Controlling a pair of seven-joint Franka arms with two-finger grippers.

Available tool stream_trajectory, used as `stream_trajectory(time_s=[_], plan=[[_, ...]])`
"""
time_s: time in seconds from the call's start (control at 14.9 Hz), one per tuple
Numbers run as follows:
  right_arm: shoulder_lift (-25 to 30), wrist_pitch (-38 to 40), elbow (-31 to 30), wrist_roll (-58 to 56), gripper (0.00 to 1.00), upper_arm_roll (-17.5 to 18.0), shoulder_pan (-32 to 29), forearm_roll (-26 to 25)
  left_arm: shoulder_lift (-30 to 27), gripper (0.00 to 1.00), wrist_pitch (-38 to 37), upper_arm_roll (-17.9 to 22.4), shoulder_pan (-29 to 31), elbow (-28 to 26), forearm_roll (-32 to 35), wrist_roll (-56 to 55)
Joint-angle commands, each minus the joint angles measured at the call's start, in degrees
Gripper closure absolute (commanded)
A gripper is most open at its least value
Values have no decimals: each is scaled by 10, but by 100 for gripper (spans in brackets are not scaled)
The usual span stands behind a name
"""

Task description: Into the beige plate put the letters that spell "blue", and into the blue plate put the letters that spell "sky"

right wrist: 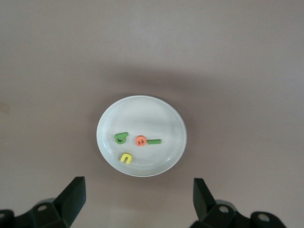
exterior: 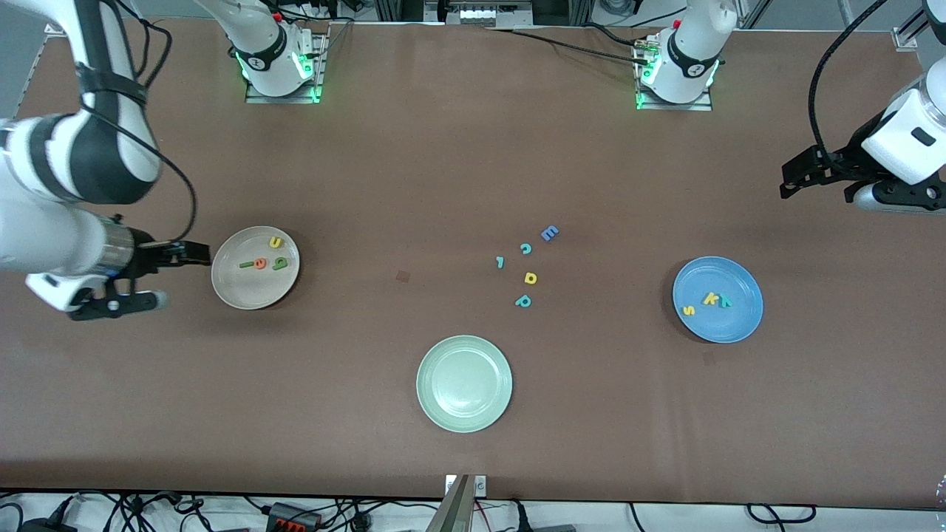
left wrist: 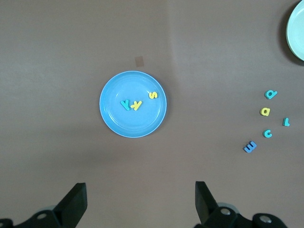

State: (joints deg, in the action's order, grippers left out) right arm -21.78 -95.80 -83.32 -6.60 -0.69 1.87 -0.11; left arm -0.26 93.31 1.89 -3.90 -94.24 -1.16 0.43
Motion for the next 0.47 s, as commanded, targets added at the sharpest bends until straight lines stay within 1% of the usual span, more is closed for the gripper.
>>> stream_trajectory(time_s=[0.0, 0.13, 0.27, 0.4], plan=[[4, 31, 59, 11, 0, -15, -6, 4, 4, 0, -14, 4, -2, 24, 1, 0], [23, 32, 71, 21, 0, -21, -7, 0, 4, 0, -15, 4, -2, 24, 1, 0], [49, 42, 75, 22, 0, -42, -2, -8, 4, 0, -15, 4, -1, 24, 1, 1], [75, 47, 72, 40, 0, -45, -26, 2, 4, 0, -15, 4, -1, 24, 1, 1]])
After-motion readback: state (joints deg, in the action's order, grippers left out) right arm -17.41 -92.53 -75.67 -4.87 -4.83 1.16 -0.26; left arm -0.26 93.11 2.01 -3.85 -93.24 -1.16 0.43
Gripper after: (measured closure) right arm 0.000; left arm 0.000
